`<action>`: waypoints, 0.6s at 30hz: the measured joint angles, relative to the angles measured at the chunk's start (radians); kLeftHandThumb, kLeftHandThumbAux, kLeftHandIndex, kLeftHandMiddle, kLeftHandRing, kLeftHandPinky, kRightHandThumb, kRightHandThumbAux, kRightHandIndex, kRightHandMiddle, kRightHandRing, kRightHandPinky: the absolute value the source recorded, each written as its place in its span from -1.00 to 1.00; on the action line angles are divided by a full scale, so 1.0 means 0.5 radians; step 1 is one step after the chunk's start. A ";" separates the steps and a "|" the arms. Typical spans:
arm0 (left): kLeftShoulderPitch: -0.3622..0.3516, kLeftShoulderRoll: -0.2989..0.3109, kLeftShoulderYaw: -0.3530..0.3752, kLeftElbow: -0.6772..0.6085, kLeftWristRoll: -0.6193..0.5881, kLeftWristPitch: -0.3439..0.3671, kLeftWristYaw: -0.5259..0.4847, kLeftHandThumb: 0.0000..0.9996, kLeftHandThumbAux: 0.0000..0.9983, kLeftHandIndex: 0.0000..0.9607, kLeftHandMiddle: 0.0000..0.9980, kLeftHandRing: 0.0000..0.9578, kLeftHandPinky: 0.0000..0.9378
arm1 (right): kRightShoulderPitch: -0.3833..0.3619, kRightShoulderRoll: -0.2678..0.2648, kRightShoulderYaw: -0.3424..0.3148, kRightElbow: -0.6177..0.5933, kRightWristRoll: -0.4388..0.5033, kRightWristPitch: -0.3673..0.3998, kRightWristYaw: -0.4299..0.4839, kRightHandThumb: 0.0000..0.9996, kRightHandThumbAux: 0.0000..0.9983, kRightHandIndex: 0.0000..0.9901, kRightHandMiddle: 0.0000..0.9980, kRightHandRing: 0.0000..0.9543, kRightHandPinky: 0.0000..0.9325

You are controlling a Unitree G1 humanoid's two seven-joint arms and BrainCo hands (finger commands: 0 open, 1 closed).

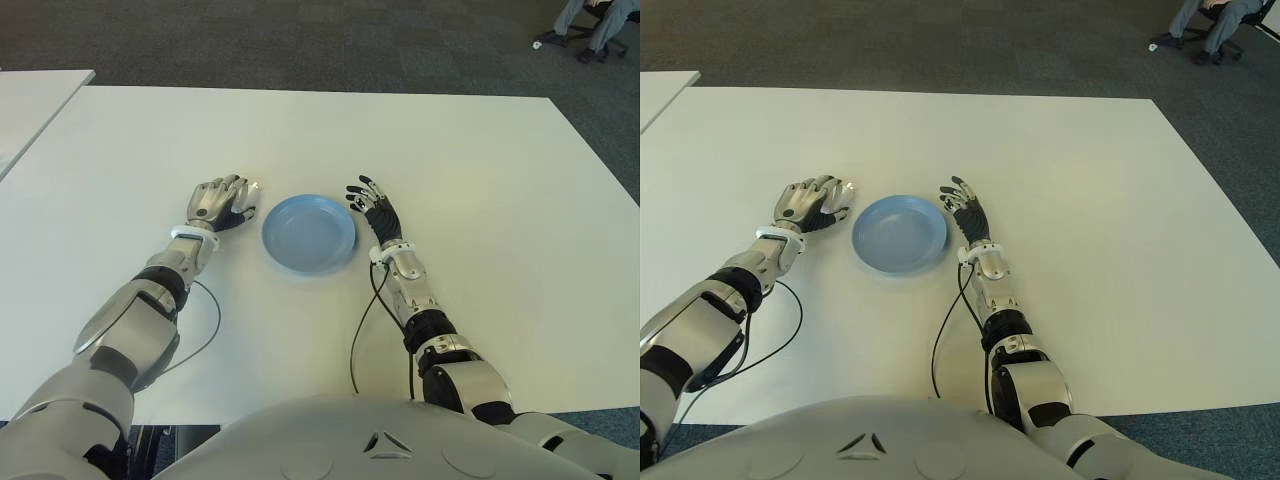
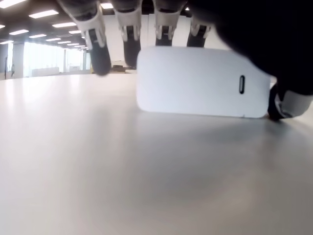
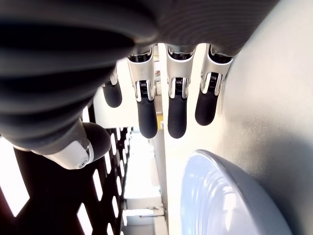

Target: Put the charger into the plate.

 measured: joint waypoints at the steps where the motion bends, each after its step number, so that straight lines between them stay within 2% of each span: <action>1: 0.003 0.016 -0.018 0.000 0.025 -0.010 0.029 -0.57 0.02 -0.43 0.00 -0.01 0.00 | 0.000 0.000 0.001 0.000 -0.001 0.000 -0.003 -1.00 0.08 -0.78 -0.47 -0.49 -0.53; 6: 0.012 0.098 -0.097 -0.001 0.093 -0.051 0.152 -0.56 0.04 -0.35 0.17 0.16 0.17 | 0.000 -0.001 0.002 0.000 -0.004 0.000 -0.015 -1.00 0.08 -0.78 -0.47 -0.49 -0.53; 13: 0.007 0.139 -0.149 -0.016 0.104 -0.076 0.194 -0.47 0.09 -0.22 0.32 0.32 0.35 | -0.001 -0.002 0.002 0.005 -0.004 -0.001 -0.027 -1.00 0.08 -0.79 -0.47 -0.49 -0.53; 17: 0.006 0.147 -0.153 -0.018 0.103 -0.091 0.194 -0.29 0.20 -0.07 0.41 0.42 0.49 | -0.004 -0.002 0.003 0.010 -0.004 -0.004 -0.031 -1.00 0.09 -0.78 -0.47 -0.49 -0.53; 18: 0.007 0.147 -0.153 -0.019 0.103 -0.092 0.193 -0.04 0.27 -0.08 0.44 0.47 0.54 | -0.005 -0.002 0.003 0.011 -0.004 -0.005 -0.032 -1.00 0.09 -0.78 -0.47 -0.48 -0.53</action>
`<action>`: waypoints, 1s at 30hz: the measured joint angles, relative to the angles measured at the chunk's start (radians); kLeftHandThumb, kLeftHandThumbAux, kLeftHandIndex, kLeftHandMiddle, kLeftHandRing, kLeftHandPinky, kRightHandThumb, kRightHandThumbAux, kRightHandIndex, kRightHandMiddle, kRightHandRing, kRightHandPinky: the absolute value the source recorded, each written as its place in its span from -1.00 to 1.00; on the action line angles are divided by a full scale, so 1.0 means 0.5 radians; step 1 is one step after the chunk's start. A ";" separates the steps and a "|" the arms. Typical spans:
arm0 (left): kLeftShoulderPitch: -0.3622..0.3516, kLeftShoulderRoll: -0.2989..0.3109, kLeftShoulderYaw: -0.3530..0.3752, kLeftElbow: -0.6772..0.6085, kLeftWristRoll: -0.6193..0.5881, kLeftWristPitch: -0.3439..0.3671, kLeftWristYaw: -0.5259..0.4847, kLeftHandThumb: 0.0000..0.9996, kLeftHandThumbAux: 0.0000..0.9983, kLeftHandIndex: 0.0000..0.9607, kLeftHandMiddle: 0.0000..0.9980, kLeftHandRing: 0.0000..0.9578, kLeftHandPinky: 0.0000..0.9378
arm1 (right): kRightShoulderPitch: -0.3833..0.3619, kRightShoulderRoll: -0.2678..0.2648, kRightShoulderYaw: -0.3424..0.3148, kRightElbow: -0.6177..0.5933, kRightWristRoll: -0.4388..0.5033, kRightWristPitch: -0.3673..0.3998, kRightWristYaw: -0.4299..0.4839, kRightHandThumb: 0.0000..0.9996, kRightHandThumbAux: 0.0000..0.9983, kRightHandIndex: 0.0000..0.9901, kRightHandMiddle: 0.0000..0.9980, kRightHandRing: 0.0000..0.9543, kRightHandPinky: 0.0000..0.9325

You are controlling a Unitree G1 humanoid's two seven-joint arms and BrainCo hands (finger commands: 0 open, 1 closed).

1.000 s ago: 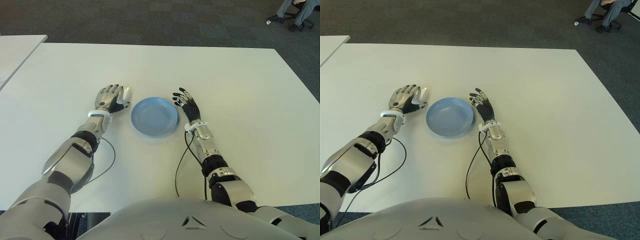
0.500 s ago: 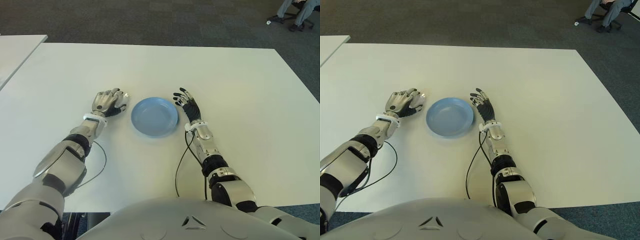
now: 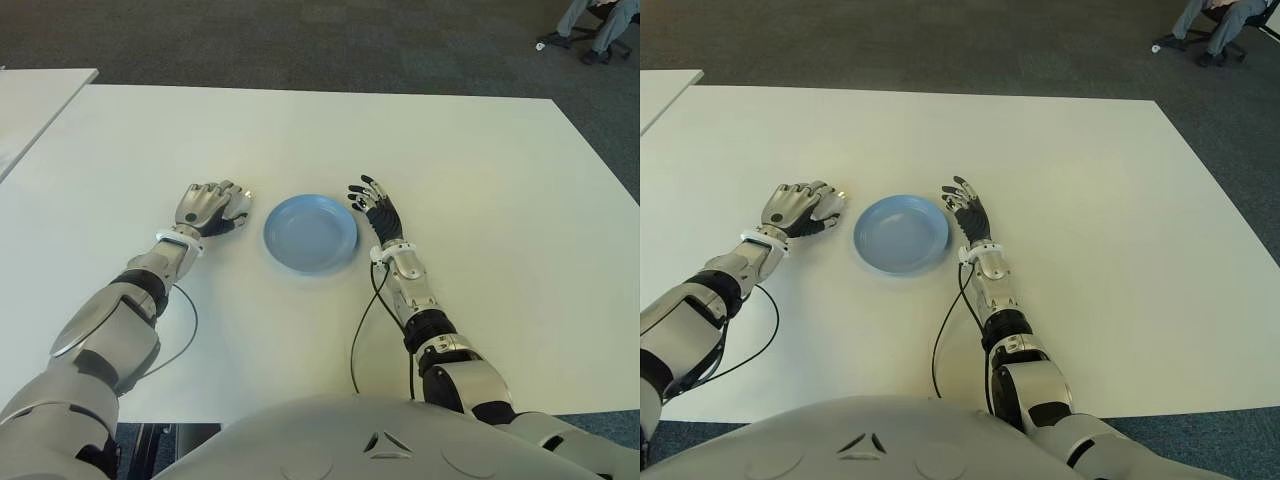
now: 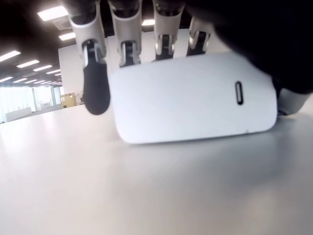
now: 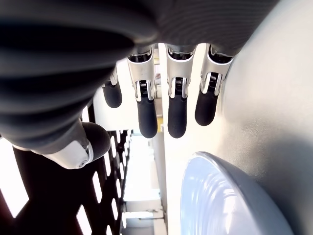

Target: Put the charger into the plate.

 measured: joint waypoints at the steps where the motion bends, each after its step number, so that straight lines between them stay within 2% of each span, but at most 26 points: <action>1: 0.000 0.000 0.000 0.000 -0.001 0.000 -0.001 0.05 0.30 -0.08 0.45 0.48 0.57 | 0.000 0.000 0.000 0.001 0.000 -0.001 -0.001 -1.00 0.09 -0.78 -0.47 -0.48 -0.53; 2: 0.000 0.000 0.002 -0.001 -0.002 0.000 -0.003 0.18 0.34 -0.09 0.47 0.52 0.61 | 0.000 0.000 0.001 0.001 0.000 -0.001 -0.002 -1.00 0.09 -0.78 -0.47 -0.48 -0.53; 4: 0.000 0.000 0.005 -0.004 -0.003 0.000 -0.012 0.30 0.37 -0.09 0.52 0.56 0.67 | -0.001 0.000 0.001 0.003 -0.002 -0.002 -0.004 -1.00 0.09 -0.77 -0.46 -0.48 -0.52; 8: 0.001 0.000 0.027 -0.017 -0.020 0.000 -0.054 0.41 0.39 -0.08 0.59 0.64 0.75 | -0.002 0.001 0.003 0.005 -0.002 -0.002 -0.009 -1.00 0.09 -0.77 -0.45 -0.46 -0.49; 20: 0.076 0.001 0.170 -0.058 -0.121 -0.094 -0.072 0.46 0.40 -0.08 0.66 0.72 0.77 | -0.018 0.009 0.002 0.026 -0.005 -0.009 -0.032 -1.00 0.08 -0.77 -0.45 -0.47 -0.52; 30: 0.122 0.038 0.271 -0.067 -0.201 -0.300 -0.104 0.48 0.40 -0.08 0.69 0.76 0.77 | -0.030 0.014 0.003 0.052 -0.010 -0.026 -0.045 -1.00 0.09 -0.76 -0.46 -0.48 -0.52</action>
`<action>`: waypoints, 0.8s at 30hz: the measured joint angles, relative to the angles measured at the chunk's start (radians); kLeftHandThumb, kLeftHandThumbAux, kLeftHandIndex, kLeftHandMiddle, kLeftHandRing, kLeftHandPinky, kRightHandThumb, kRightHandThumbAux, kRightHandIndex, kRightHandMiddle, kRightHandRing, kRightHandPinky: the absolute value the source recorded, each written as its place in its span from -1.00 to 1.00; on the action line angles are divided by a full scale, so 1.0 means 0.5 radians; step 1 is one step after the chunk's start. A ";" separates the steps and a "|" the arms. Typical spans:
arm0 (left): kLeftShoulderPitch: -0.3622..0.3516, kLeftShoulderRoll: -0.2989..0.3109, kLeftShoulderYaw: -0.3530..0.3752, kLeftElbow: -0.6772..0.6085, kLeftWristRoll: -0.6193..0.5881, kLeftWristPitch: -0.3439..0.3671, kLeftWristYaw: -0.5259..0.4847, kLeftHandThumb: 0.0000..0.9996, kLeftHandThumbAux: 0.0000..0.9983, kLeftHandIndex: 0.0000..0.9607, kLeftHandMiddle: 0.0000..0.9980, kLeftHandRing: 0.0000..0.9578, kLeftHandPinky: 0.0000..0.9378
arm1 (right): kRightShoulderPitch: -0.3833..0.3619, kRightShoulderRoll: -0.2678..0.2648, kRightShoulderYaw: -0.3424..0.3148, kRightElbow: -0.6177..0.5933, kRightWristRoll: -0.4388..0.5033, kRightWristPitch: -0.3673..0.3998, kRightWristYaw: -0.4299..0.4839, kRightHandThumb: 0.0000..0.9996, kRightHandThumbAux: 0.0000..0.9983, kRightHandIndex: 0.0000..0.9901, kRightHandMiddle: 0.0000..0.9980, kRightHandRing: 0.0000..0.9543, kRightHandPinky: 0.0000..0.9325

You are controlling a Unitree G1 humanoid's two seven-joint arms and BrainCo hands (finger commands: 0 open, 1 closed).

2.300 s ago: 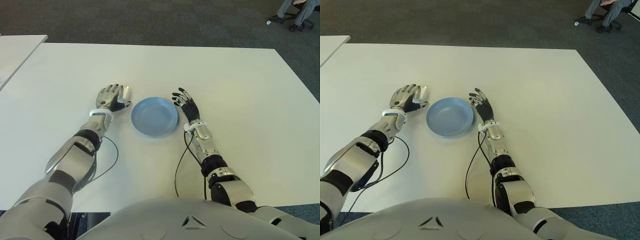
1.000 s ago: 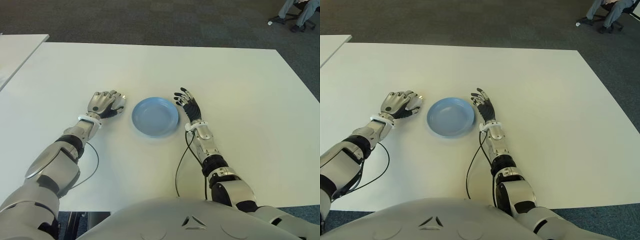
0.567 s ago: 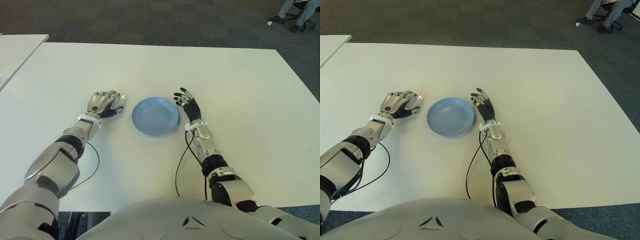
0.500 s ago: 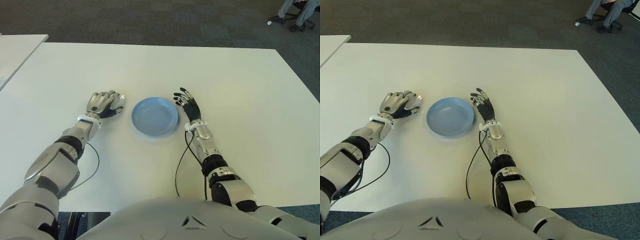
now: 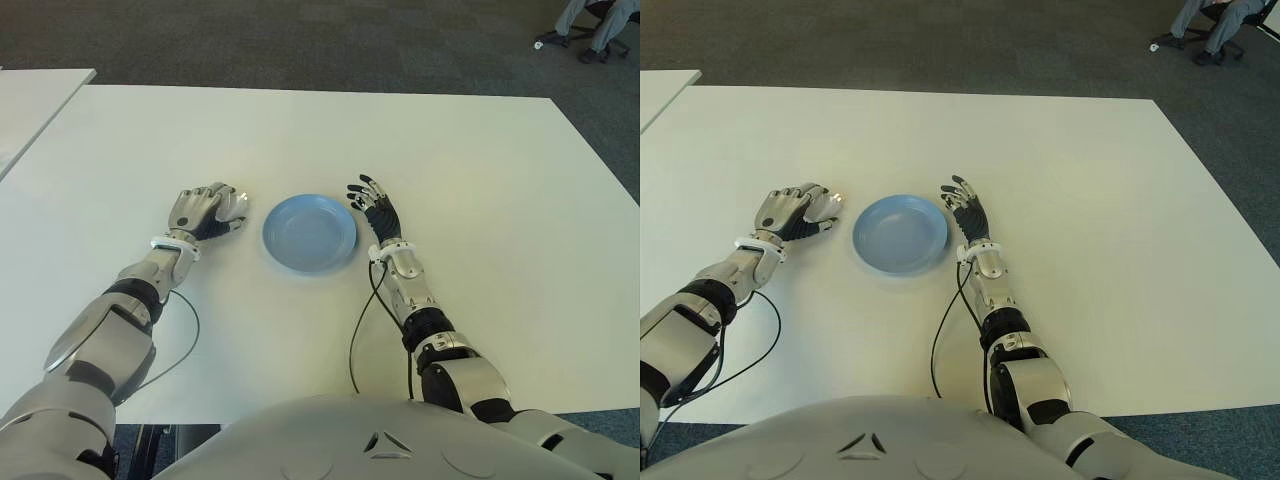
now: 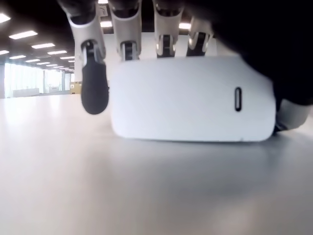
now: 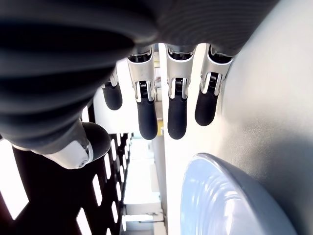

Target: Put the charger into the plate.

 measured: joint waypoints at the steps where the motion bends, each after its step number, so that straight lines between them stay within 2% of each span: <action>1: 0.004 0.005 0.011 0.000 -0.006 -0.023 -0.009 0.49 0.40 -0.08 0.70 0.76 0.77 | -0.001 0.001 0.000 0.002 0.000 -0.002 -0.001 -1.00 0.09 -0.77 -0.46 -0.48 -0.52; 6: 0.030 0.030 0.054 -0.027 -0.040 -0.115 -0.036 0.49 0.40 -0.08 0.71 0.77 0.75 | -0.004 0.007 -0.002 0.011 -0.001 -0.011 -0.002 -1.00 0.08 -0.77 -0.46 -0.47 -0.51; 15: 0.135 0.086 0.136 -0.214 -0.086 -0.197 -0.049 0.50 0.40 -0.08 0.74 0.81 0.77 | -0.006 0.009 -0.006 0.015 0.000 -0.015 0.000 -1.00 0.08 -0.78 -0.46 -0.47 -0.50; 24: 0.217 0.109 0.298 -0.438 -0.174 -0.276 -0.094 0.50 0.40 -0.08 0.77 0.83 0.80 | -0.009 0.009 -0.012 0.016 0.001 -0.016 0.003 -1.00 0.09 -0.77 -0.46 -0.47 -0.51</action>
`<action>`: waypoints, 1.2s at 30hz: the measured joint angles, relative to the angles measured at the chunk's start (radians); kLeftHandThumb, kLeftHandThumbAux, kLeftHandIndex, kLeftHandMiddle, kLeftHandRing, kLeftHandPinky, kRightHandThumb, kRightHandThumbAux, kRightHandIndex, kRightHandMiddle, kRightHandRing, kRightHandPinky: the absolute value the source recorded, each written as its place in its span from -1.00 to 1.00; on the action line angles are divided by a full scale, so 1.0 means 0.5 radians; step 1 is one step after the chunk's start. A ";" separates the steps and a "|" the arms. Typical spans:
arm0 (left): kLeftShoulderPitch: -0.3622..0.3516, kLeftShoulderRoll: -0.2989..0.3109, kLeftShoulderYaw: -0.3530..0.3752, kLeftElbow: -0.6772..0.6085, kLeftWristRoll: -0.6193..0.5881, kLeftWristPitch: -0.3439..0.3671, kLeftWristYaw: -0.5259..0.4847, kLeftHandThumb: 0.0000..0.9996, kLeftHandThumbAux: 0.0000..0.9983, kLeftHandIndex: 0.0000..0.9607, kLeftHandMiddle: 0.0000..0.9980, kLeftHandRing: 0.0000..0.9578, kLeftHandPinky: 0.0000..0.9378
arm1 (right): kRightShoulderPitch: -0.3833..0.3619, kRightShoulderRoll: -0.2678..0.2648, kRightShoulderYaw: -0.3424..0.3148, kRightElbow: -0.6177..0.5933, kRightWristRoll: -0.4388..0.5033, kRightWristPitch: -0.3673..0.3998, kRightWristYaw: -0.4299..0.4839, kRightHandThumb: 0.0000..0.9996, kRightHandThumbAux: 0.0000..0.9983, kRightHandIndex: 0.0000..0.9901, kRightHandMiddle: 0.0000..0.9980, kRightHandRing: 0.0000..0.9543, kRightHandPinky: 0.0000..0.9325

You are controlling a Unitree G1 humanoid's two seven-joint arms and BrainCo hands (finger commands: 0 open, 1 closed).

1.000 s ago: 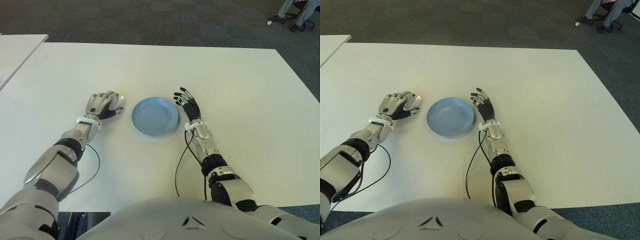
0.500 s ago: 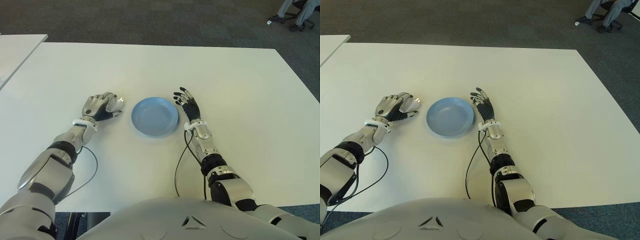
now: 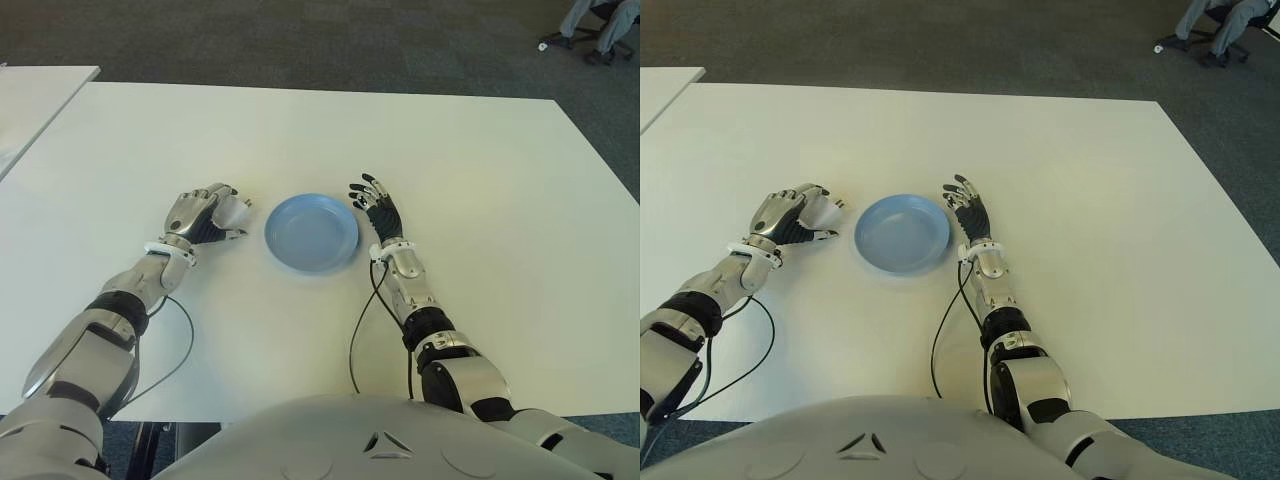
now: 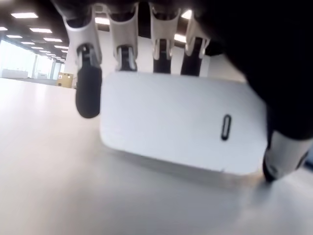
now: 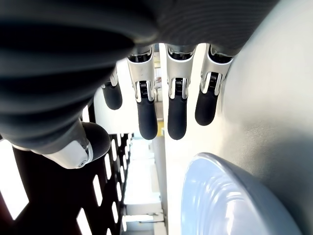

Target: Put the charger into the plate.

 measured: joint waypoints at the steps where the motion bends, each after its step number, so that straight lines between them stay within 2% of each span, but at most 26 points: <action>1: 0.011 0.006 0.026 -0.055 -0.013 0.002 -0.025 0.50 0.40 -0.08 0.77 0.83 0.80 | 0.000 0.000 0.000 0.000 0.000 0.000 0.000 -1.00 0.09 -0.77 -0.46 -0.47 -0.51; 5: 0.055 0.028 0.148 -0.347 -0.075 0.062 -0.139 0.50 0.40 -0.08 0.77 0.83 0.80 | -0.001 0.001 -0.001 -0.001 0.000 0.000 0.000 -1.00 0.09 -0.77 -0.46 -0.47 -0.51; 13: 0.156 0.031 0.386 -0.947 -0.143 0.288 -0.335 0.50 0.40 -0.08 0.77 0.83 0.81 | -0.003 0.003 -0.003 0.003 0.000 0.000 0.004 -1.00 0.09 -0.76 -0.46 -0.47 -0.51; 20: 0.276 -0.041 0.517 -1.372 -0.176 0.467 -0.478 0.50 0.40 -0.08 0.77 0.83 0.85 | -0.005 0.006 -0.006 0.006 0.000 -0.001 0.006 -1.00 0.08 -0.76 -0.46 -0.48 -0.52; 28: 0.344 -0.131 0.582 -1.599 -0.176 0.529 -0.537 0.50 0.40 -0.08 0.76 0.83 0.84 | -0.009 0.010 -0.010 0.011 -0.001 -0.001 0.005 -1.00 0.08 -0.75 -0.47 -0.49 -0.52; 36: 0.344 -0.182 0.617 -1.717 -0.153 0.541 -0.558 0.50 0.40 -0.08 0.76 0.82 0.82 | -0.014 0.014 -0.010 0.023 -0.001 -0.011 0.003 -1.00 0.08 -0.76 -0.47 -0.48 -0.50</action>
